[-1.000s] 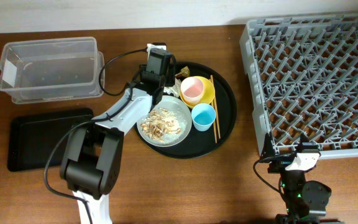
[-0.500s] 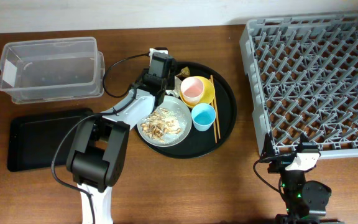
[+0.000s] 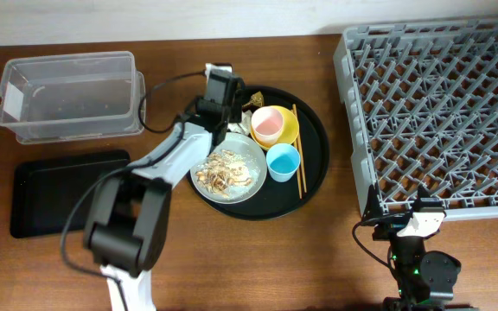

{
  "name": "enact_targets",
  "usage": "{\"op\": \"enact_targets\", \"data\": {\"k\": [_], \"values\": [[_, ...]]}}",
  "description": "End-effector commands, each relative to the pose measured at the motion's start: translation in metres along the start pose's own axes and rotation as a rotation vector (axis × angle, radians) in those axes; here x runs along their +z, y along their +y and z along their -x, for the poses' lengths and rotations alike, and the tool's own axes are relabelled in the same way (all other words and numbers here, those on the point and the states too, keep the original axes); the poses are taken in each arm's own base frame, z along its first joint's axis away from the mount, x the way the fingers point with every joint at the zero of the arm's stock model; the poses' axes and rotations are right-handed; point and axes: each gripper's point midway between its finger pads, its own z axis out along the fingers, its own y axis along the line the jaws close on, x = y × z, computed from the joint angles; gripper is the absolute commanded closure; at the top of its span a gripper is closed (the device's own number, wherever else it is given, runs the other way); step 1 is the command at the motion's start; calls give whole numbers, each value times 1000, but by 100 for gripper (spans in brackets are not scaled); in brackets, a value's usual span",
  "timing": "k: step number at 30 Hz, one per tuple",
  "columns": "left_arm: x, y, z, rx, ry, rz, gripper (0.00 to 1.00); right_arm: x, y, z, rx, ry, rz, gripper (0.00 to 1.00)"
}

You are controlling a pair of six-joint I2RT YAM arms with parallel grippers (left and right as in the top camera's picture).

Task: Sort waste into correct bins and load items into the dishwasher rack
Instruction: 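Carry the tissue left and drop it into the clear plastic bin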

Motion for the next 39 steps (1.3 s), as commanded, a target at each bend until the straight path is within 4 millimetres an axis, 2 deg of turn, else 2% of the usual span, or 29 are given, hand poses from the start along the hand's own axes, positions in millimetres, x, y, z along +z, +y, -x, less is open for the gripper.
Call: {"op": "enact_targets", "data": {"k": [1,5,7,8,10,13,17,19,21,23,26,27,29,30,32,35,37,38,39], "values": [[-76,4,71,-42,-154,-34,99,0,-2,-3,7,2,-9,2],[-124,21,92,-60,-192,-24,99,0,-2,-3,7,2,-9,2],[-149,38,104,-83,-224,15,99,0,-2,-3,7,2,-9,2],[-158,49,109,-95,-240,42,99,0,-2,-3,8,2,-9,2],[-177,82,120,-134,-284,135,99,0,-2,-3,7,2,-9,2],[-187,131,128,-191,-322,272,99,0,-2,-3,7,2,-9,2],[-181,204,137,-285,-370,401,99,0,-2,-3,8,2,-9,2],[-174,230,141,-321,-403,443,99,0,-2,-3,7,2,-9,2],[-160,261,144,-357,-437,470,98,0,-2,-3,8,2,-9,2],[-143,286,139,-379,-438,495,98,0,-2,-3,7,2,-10,2],[-117,317,118,-402,-395,547,86,0,-2,-3,8,2,-10,1],[-110,324,111,-406,-377,559,62,0,-2,-3,7,2,-9,2],[-103,334,101,-413,-353,577,6,0,-2,-3,7,2,-9,2],[-103,336,100,-415,-351,580,1,0,-2,-3,7,2,-9,2],[-108,336,103,-416,-359,579,1,0,-2,-3,7,2,-9,2],[-123,317,114,-399,-365,542,1,0,-2,-3,8,2,-9,2],[-137,287,122,-373,-355,451,1,0,-2,-3,8,2,-9,2],[-144,265,125,-353,-338,378,1,0,-2,-3,8,2,-9,2],[-152,226,125,-317,-298,228,1,0,-2,-3,8,2,-9,2]]}}
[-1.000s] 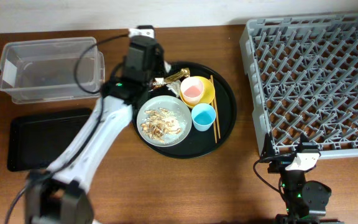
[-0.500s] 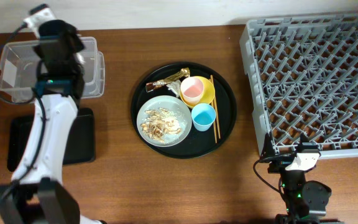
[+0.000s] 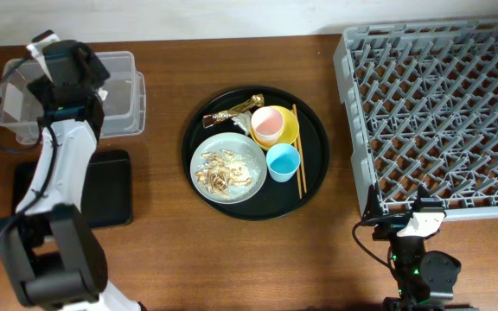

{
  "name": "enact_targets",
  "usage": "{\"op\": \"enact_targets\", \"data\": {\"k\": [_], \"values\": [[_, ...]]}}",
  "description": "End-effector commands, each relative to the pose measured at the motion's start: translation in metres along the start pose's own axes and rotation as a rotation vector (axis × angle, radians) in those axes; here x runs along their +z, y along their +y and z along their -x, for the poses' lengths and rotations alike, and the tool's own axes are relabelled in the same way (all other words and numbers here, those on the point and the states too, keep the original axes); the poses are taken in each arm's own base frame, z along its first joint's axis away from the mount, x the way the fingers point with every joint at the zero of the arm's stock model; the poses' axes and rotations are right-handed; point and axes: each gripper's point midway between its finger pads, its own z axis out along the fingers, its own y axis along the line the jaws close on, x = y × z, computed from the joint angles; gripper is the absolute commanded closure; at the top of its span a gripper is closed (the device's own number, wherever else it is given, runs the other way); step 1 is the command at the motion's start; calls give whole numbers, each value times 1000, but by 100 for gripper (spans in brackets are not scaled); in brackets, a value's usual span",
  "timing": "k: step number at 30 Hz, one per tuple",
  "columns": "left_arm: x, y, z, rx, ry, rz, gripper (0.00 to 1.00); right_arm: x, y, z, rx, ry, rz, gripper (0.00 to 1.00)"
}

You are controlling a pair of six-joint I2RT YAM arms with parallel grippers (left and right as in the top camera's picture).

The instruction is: Sort waste into correct bins and load items into the dishwasher rack

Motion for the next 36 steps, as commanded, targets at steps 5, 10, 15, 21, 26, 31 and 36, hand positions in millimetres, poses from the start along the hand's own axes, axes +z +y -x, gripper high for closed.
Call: {"op": "enact_targets", "data": {"k": [5,10,15,21,26,31,36], "values": [[-174,-157,-32,108,263,-872,1,0,-2,-3,7,2,-9,1],[-201,-213,-109,244,430,-926,1,0,-2,-3,7,2,-9,2],[-170,-210,-158,110,585,-674,1,0,-2,-3,7,2,-9,2],[-142,-209,-194,38,675,-574,1,0,-2,-3,7,2,-9,2],[-125,-212,-219,53,710,-549,26,0,-2,-3,7,2,-9,2],[-112,-217,-235,20,732,-528,29,0,-2,-3,7,2,-9,2],[-109,-233,-237,6,704,-568,30,0,-2,-3,7,2,-9,2]]}}
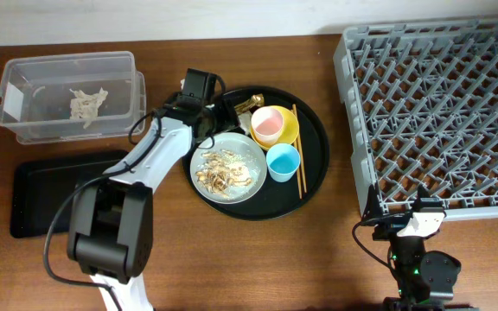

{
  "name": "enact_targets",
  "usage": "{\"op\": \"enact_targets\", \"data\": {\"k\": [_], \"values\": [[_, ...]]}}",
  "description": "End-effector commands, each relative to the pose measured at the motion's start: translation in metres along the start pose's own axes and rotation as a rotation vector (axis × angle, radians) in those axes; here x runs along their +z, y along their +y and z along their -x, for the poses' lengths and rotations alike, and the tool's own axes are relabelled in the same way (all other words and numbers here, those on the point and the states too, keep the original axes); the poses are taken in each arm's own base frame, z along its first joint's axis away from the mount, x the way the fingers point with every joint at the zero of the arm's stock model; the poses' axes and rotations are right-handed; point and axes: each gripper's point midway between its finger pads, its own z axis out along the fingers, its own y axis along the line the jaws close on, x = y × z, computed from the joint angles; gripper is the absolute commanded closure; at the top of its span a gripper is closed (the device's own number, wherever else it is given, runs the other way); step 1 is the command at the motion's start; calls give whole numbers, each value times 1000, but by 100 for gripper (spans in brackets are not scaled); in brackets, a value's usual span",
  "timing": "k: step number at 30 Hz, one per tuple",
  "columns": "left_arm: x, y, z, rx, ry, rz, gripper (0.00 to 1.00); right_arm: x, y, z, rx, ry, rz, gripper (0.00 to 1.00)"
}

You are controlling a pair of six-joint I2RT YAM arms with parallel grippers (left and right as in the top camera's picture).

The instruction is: Sort waste into correct bins and load items into the dishwasher rack

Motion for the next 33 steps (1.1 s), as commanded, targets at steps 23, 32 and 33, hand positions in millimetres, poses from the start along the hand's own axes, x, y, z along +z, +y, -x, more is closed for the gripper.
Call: {"op": "enact_targets", "data": {"k": [23,32,33], "values": [[50,-11,-22,-48,17,-18,57,0,-2,-3,7,2,-9,2],[50,-17,-14,-44,-16,-44,76,0,-2,-3,7,2,-9,2],[50,-17,-14,-43,-16,-44,80,0,-2,-3,7,2,-9,2]]}}
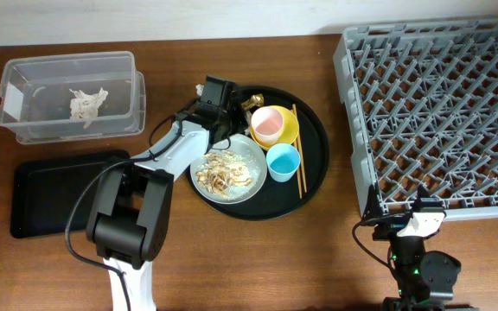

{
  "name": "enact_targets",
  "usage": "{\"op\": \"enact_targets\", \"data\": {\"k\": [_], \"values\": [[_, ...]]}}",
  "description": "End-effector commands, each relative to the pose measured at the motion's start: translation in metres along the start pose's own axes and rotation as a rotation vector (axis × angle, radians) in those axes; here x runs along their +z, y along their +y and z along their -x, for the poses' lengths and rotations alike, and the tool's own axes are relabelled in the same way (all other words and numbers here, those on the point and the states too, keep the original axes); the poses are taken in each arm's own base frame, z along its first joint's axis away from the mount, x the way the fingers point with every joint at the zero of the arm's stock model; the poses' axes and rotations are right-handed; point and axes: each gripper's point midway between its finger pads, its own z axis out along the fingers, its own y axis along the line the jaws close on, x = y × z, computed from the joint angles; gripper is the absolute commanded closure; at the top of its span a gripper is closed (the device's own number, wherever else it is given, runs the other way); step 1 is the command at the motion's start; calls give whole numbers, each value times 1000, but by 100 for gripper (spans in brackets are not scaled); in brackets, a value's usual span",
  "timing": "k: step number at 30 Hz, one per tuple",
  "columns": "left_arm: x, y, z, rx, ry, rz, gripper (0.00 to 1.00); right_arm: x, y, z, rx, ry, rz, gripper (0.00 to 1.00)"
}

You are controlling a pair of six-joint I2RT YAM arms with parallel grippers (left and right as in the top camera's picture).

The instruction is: Sort waste into correct bins and load items into the dishwasher rack

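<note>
My left gripper (230, 110) is low over the back left of the round black tray (316, 173), its fingers right beside a gold and brown snack wrapper (252, 102). The arm hides its jaws. On the tray are a plate of food scraps (226, 170), a pink cup (268, 123) inside a yellow bowl (288, 134), a blue cup (282, 161) and chopsticks (298, 149). The clear bin (24, 130) at the back left holds a crumpled white tissue (85, 101). My right gripper (407, 226) is folded at the front right edge.
The grey dishwasher rack (439, 104) fills the right side of the table. A flat black tray (59, 194) lies in front of the clear bin. A black cable runs from the left arm past the bin's right wall.
My left gripper has shifted right along the tray's back left rim, from the rim to beside the snack wrapper. The tissue remains in the clear bin. The right arm has not moved.
My left gripper was first on the tray at a white tissue by the wrapper. Then it was over the clear bin, the tissue gone from the tray. Then the tissue lay in the bin and the gripper was back at the tray, now at the wrapper.
</note>
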Motion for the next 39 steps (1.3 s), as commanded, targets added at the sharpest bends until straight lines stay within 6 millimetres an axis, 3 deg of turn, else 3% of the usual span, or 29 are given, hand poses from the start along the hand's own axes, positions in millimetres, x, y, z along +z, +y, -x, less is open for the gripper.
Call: {"op": "enact_targets", "data": {"k": [1,5,8,13,16,20,23,29,32,36,38,39], "values": [[6,4,0,-1,0,8,82,0,-2,-3,7,2,-9,2],[6,4,-1,-1,1,8,84,0,-2,-3,7,2,-9,2],[6,4,-1,-1,2,7,96,0,-2,-3,8,2,-9,2],[-2,-21,-6,-4,80,-126,99,0,-2,-3,8,2,-9,2],[-17,-39,-1,-1,103,-215,99,0,-2,-3,7,3,-9,2],[-38,-49,12,2,72,-247,99,0,-2,-3,7,2,-9,2],[-70,-48,35,-4,16,-254,99,0,-2,-3,8,2,-8,2],[-126,-21,82,-59,-108,-217,99,0,-2,-3,7,2,-9,2],[-155,5,115,-61,-227,-164,99,0,-2,-3,8,2,-9,2],[-185,66,163,-138,-435,32,99,0,-2,-3,8,2,-9,2],[-193,87,177,-167,-499,96,99,0,-2,-3,7,2,-8,2],[-205,112,193,-202,-571,163,99,0,-2,-3,7,2,-9,2]]}}
